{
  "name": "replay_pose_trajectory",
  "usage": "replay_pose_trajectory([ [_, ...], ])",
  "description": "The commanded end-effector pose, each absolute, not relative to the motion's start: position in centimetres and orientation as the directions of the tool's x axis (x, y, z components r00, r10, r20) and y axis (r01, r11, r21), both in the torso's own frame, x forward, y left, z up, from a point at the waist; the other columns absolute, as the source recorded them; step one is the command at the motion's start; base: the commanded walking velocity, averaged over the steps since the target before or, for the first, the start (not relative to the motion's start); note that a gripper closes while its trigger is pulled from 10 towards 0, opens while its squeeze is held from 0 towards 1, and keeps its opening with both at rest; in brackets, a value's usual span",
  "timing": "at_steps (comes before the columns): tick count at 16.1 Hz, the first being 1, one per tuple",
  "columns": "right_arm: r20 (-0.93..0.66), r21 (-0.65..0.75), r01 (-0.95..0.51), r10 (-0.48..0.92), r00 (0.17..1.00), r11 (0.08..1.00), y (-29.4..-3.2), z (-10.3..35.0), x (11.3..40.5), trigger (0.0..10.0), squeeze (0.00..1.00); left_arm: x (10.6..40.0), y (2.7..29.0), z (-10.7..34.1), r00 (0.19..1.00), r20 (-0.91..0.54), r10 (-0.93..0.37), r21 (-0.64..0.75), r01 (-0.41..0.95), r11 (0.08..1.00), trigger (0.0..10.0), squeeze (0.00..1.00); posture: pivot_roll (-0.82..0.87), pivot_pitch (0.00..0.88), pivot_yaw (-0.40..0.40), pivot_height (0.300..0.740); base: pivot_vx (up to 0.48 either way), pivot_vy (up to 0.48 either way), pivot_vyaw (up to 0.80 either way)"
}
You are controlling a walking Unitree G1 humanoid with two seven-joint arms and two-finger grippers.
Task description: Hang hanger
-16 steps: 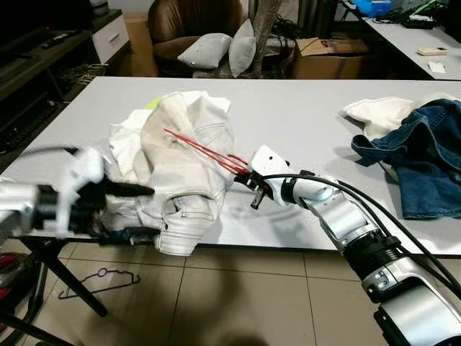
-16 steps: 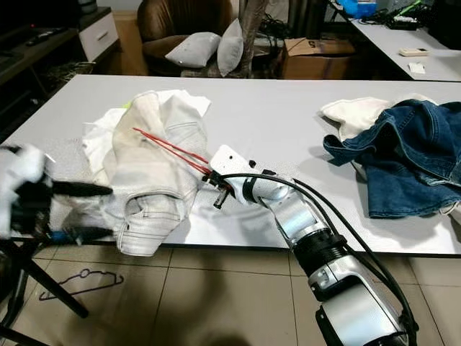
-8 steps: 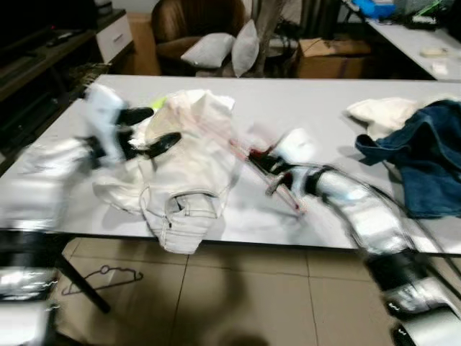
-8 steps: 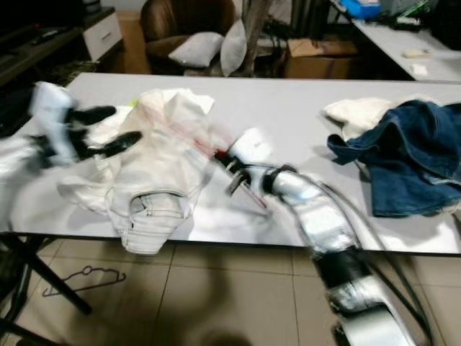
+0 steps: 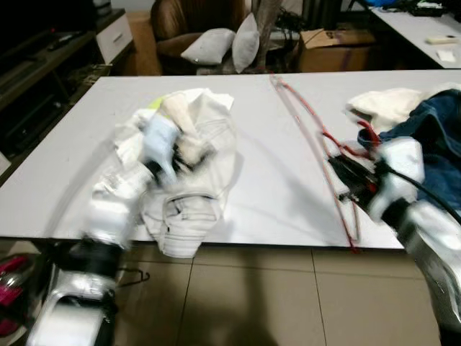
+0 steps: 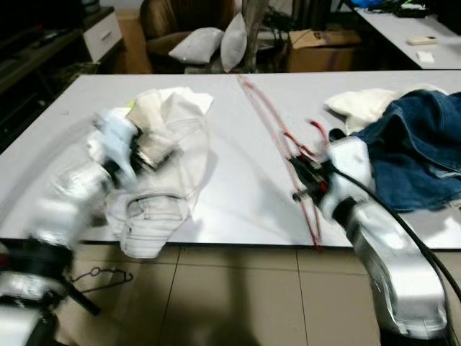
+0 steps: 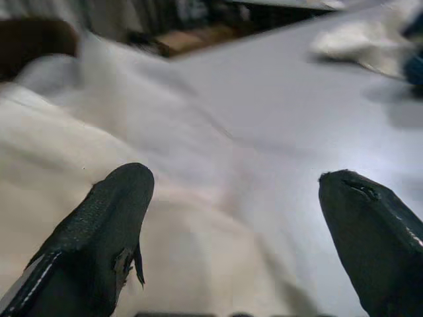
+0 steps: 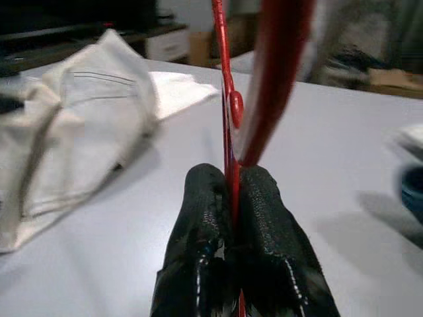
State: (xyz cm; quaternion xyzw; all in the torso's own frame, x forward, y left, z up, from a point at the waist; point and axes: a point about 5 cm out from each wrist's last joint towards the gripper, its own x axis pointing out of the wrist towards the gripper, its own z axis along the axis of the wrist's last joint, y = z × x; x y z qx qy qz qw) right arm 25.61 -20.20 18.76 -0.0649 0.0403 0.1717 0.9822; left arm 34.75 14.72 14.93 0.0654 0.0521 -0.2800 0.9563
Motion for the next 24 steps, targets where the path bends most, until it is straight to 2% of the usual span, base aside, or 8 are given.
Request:
replay_pose_trajectory([
  [1,-0.073,-0.108,-0.326,0.319,0.945,0.939,-20.0,19.5,25.2,10.0,0.00,34.8,15.2,14.7,0.851,-0.148,-0.503,0.139,0.522,0.842,10.0,1.00,-0.13,0.000,0.107,0.740,0.000,0.000,0.00],
  [5,-0.136,-0.012,-0.220,0.216,0.967,0.975,-18.8,17.6,23.9,10.0,0.00,34.3,15.0,10.7,0.817,-0.310,-0.487,0.127,0.543,0.830,10.0,1.00,-0.13,0.000,0.094,0.740,0.000,0.000,0.00],
  [9,-0.128,-0.001,-0.114,0.113,0.985,0.994,-19.2,17.4,24.1,10.0,0.00,34.5,13.8,17.2,0.861,0.045,-0.507,-0.049,0.509,0.859,10.0,1.00,-0.11,0.000,0.104,0.740,0.000,0.000,0.00],
  [10,-0.119,-0.008,-0.084,0.083,0.989,0.996,-19.3,17.2,24.0,10.0,0.00,33.9,13.4,17.9,0.875,0.094,-0.476,-0.066,0.482,0.874,10.0,0.95,-0.11,0.000,0.109,0.740,0.000,0.000,0.00],
  [11,-0.115,-0.012,-0.073,0.071,0.991,0.997,-19.3,17.1,24.0,10.0,0.00,33.7,13.4,17.9,0.881,0.103,-0.462,-0.071,0.470,0.880,10.0,0.95,-0.11,0.000,0.109,0.740,0.000,0.000,0.00],
  [12,-0.115,-0.035,-0.037,0.033,0.993,0.999,-19.5,16.5,23.8,10.0,0.00,32.5,13.0,17.6,0.878,0.108,-0.466,-0.041,0.473,0.880,10.0,0.86,-0.11,0.000,0.111,0.740,0.000,0.000,0.00],
  [15,-0.106,-0.004,0.048,-0.049,0.993,0.999,-19.4,15.3,23.9,10.0,0.00,30.9,12.0,15.4,0.886,0.032,-0.463,-0.023,0.464,0.885,10.0,0.86,-0.11,0.000,0.116,0.740,0.000,-0.451,0.00],
  [24,-0.050,-0.029,-0.018,0.017,0.999,0.999,-17.8,15.4,23.6,10.0,0.00,30.6,11.9,14.2,0.919,0.007,-0.394,-0.033,0.394,0.919,10.0,0.85,-0.15,0.000,0.118,0.740,0.000,-0.420,0.00],
])
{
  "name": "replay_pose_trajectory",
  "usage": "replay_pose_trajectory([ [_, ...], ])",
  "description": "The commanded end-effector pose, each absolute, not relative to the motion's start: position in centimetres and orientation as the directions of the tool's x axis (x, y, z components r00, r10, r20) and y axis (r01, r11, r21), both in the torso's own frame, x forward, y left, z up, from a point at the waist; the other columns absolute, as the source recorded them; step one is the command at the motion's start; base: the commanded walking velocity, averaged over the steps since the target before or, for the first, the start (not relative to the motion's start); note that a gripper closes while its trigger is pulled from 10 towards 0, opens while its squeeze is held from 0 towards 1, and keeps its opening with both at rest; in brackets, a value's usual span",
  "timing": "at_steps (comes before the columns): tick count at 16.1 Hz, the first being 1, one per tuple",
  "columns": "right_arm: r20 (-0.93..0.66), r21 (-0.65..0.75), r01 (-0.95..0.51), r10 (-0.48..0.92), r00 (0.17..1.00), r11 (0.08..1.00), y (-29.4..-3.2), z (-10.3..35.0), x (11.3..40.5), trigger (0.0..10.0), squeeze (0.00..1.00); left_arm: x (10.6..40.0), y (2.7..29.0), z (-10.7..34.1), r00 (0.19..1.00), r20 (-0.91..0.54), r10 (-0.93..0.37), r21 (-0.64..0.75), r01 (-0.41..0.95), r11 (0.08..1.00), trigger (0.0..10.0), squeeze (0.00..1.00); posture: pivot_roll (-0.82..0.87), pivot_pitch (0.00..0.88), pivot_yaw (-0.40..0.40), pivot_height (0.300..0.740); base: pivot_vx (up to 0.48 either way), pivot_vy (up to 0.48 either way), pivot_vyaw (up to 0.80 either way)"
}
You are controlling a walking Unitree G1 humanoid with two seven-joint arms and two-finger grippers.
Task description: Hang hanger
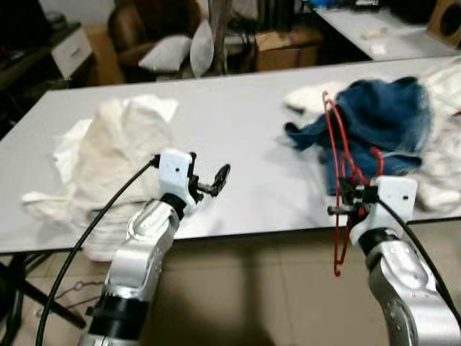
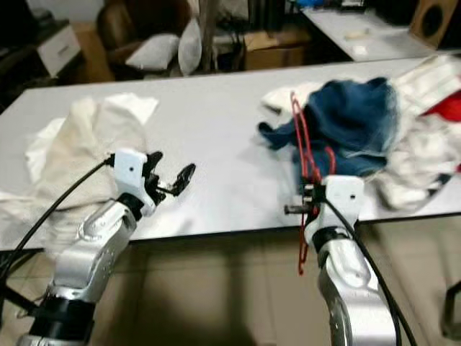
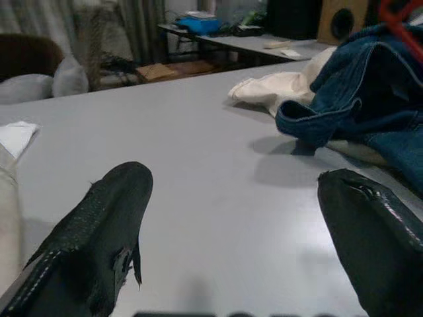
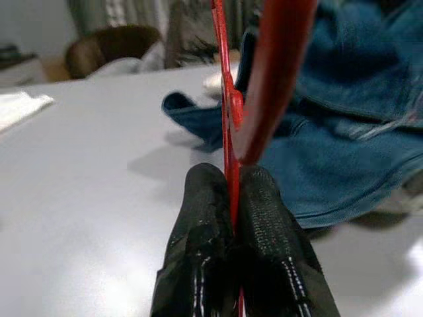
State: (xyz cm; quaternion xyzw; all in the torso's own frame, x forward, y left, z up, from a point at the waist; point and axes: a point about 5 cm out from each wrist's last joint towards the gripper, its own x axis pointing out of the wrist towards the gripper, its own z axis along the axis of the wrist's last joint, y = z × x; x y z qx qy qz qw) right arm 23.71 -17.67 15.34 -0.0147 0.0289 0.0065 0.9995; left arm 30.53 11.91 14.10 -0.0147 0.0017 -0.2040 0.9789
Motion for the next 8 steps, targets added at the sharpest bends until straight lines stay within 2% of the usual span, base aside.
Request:
replay_pose_trajectory([
  [1,-0.041,-0.024,-0.034,0.033,0.999,0.999,-17.6,15.7,23.3,10.0,0.00,30.6,12.1,14.2,0.926,0.003,-0.378,-0.006,0.378,0.926,10.0,0.73,-0.15,0.000,0.116,0.740,0.000,0.000,0.00],
  [2,-0.038,-0.019,-0.040,0.039,0.999,0.999,-17.6,15.8,23.2,10.0,0.00,30.6,12.1,14.3,0.926,0.009,-0.377,0.007,0.377,0.926,10.0,0.73,-0.15,0.000,0.116,0.740,0.000,0.000,0.00],
  [3,-0.045,-0.017,-0.058,0.058,0.997,0.998,-17.5,15.8,22.7,10.0,0.00,30.6,12.1,14.4,0.926,0.018,-0.376,0.007,0.376,0.927,10.0,0.65,-0.16,0.000,0.106,0.740,0.000,0.000,0.00],
  [5,-0.065,0.011,-0.053,0.053,0.996,0.999,-18.0,15.5,21.8,10.0,0.00,30.6,12.2,14.5,0.920,0.022,-0.392,0.016,0.392,0.920,10.0,0.58,-0.17,0.000,0.099,0.740,0.000,0.480,-0.77],
  [8,-0.085,0.011,-0.030,0.031,0.996,0.999,-18.6,15.1,21.3,10.0,0.00,30.6,12.0,14.3,0.921,0.017,-0.389,0.011,0.389,0.921,10.0,0.56,-0.18,0.000,0.106,0.740,0.000,0.480,-0.77],
])
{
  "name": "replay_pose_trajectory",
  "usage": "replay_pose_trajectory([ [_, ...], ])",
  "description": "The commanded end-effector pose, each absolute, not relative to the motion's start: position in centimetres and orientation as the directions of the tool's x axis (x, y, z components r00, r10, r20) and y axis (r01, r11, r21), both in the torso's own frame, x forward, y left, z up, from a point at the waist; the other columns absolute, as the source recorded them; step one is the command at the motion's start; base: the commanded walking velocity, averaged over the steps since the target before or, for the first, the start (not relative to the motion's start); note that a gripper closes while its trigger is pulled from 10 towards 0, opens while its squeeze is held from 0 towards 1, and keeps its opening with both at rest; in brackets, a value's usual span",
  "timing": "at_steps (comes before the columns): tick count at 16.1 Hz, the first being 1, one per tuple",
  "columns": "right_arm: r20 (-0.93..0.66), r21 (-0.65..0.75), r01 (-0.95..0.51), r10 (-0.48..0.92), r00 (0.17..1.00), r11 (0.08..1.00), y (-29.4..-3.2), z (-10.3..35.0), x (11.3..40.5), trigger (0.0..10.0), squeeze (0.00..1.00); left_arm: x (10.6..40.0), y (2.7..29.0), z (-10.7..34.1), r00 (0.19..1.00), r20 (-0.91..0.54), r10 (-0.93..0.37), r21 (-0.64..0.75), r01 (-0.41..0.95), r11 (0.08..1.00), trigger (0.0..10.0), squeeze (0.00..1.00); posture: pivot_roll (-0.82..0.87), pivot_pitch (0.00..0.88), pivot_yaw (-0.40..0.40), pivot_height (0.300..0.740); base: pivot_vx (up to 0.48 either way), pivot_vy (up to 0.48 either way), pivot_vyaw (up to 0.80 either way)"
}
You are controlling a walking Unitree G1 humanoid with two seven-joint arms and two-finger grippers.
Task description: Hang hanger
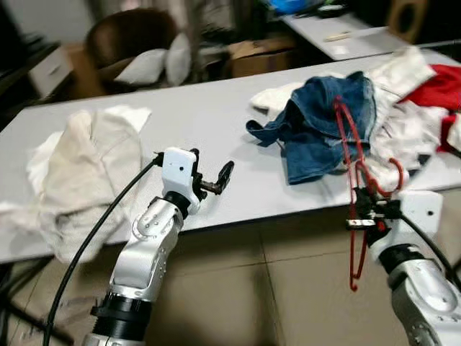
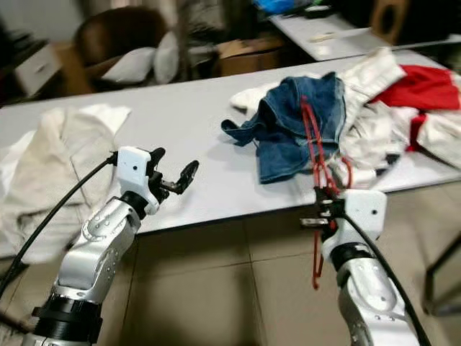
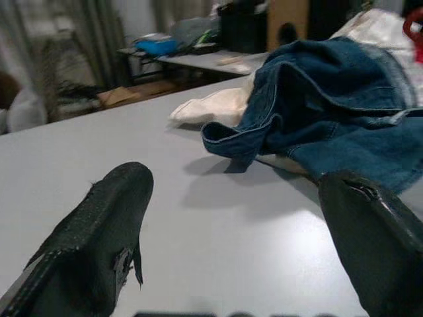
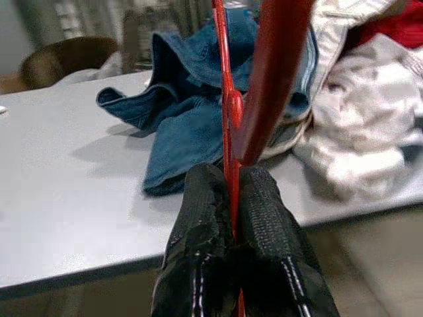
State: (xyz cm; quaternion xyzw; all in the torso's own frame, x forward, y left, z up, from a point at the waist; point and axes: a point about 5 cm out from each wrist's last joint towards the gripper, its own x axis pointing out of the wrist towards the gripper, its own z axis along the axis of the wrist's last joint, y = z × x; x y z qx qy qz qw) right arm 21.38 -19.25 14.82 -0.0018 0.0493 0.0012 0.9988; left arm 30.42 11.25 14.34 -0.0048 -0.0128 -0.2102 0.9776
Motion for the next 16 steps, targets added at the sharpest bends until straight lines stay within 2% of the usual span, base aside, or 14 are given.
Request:
replay_pose_trajectory([
  [1,-0.087,0.029,-0.028,0.031,0.996,0.999,-18.5,15.1,21.3,10.0,0.00,30.6,11.9,14.2,0.920,0.016,-0.392,0.013,0.391,0.920,10.0,0.55,-0.18,0.000,0.109,0.740,0.000,0.480,-0.64],
  [3,-0.106,0.038,-0.029,0.033,0.994,0.999,-18.4,14.7,20.9,10.0,0.00,30.3,11.6,14.2,0.921,0.012,-0.390,0.004,0.390,0.921,10.0,0.44,-0.19,0.000,0.115,0.740,0.000,0.000,0.00],
  [7,-0.122,0.036,-0.037,0.041,0.992,0.999,-17.9,14.7,20.9,10.0,0.00,30.2,11.8,14.5,0.914,0.035,-0.405,-0.012,0.405,0.914,10.0,0.42,-0.19,0.000,0.125,0.740,0.000,0.000,0.00],
  [10,-0.105,-0.095,-0.070,0.059,0.993,0.993,-17.6,14.7,20.8,10.0,0.00,30.1,11.9,14.4,0.910,0.029,-0.413,-0.009,0.414,0.910,10.0,0.43,-0.18,0.000,0.129,0.740,0.170,0.000,0.00],
  [15,-0.074,-0.017,-0.072,0.071,0.995,0.997,-17.7,14.9,21.3,10.0,0.00,30.1,11.9,14.5,0.906,0.008,-0.424,0.004,0.424,0.906,10.0,0.44,-0.15,0.000,0.136,0.740,0.284,0.000,0.00],
  [16,-0.079,-0.028,-0.083,0.081,0.994,0.996,-17.8,14.7,21.3,10.0,0.00,30.2,12.0,14.6,0.907,0.010,-0.420,0.006,0.420,0.907,10.0,0.44,-0.15,0.000,0.131,0.740,0.307,0.000,-0.80],
])
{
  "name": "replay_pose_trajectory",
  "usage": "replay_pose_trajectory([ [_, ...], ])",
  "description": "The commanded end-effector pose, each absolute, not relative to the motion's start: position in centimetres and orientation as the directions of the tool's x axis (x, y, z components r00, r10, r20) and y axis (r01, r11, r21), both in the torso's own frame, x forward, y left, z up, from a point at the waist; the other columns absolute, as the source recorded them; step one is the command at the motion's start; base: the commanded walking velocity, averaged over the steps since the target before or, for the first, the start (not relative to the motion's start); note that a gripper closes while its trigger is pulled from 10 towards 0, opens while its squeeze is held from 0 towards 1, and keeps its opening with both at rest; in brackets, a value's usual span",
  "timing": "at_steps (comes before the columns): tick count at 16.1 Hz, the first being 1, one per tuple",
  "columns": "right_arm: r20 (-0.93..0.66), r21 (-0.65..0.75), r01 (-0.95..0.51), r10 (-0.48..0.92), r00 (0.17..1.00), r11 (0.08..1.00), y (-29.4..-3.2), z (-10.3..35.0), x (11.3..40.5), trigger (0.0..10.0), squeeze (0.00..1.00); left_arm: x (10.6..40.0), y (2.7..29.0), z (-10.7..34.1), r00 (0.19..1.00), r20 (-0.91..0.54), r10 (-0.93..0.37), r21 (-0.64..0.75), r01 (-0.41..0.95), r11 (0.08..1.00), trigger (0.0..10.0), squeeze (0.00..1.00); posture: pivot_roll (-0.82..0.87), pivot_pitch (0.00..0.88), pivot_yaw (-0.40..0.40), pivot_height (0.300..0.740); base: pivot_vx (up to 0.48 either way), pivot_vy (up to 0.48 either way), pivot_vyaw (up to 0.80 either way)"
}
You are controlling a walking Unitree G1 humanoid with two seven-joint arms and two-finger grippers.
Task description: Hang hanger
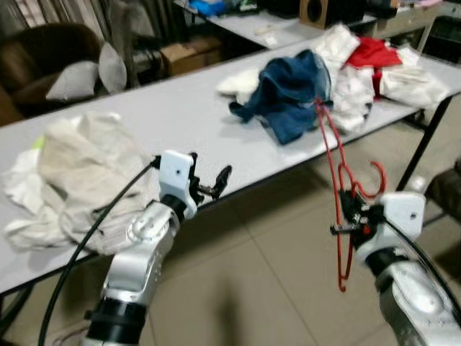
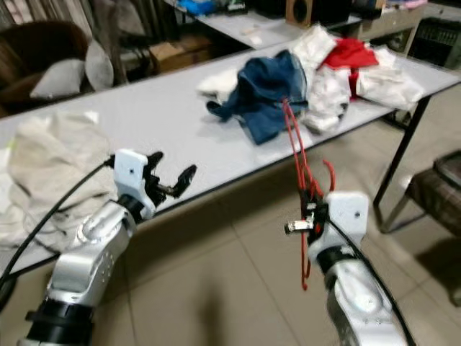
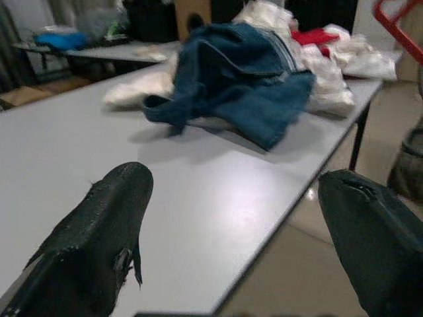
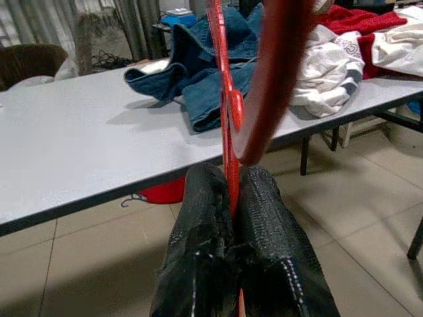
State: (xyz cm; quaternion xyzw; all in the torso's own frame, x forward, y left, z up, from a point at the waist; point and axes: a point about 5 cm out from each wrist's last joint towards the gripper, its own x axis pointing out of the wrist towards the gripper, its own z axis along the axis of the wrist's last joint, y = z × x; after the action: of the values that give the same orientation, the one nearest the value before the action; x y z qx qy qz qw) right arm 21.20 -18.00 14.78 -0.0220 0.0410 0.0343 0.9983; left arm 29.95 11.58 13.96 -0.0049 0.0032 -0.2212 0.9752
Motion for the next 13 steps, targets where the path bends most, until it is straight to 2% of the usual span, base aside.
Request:
replay_pose_trajectory([
  [1,-0.081,-0.033,-0.086,0.083,0.993,0.996,-17.87,14.70,21.21,10.0,0.00,30.18,12.05,14.64,0.909,0.009,-0.416,0.005,0.416,0.909,10.0,0.43,-0.15,0.000,0.130,0.740,0.307,0.000,-0.80],
  [2,-0.080,-0.032,-0.086,0.084,0.993,0.996,-17.91,14.71,21.19,10.0,0.00,30.14,12.04,14.60,0.910,0.008,-0.415,0.005,0.415,0.910,10.0,0.44,-0.15,0.000,0.129,0.740,0.311,0.000,-0.80],
  [8,-0.081,-0.053,-0.104,0.100,0.992,0.993,-18.59,14.99,21.08,10.0,0.00,29.94,11.73,14.33,0.915,-0.001,-0.404,-0.010,0.404,0.915,10.0,0.43,-0.15,0.000,0.115,0.740,0.314,0.000,0.00],
  [13,-0.087,-0.067,-0.132,0.126,0.988,0.989,-18.72,15.12,21.24,10.0,0.00,29.61,11.67,14.04,0.920,-0.004,-0.392,-0.021,0.392,0.920,10.0,0.44,-0.15,0.000,0.088,0.740,0.332,0.000,-0.74],
])
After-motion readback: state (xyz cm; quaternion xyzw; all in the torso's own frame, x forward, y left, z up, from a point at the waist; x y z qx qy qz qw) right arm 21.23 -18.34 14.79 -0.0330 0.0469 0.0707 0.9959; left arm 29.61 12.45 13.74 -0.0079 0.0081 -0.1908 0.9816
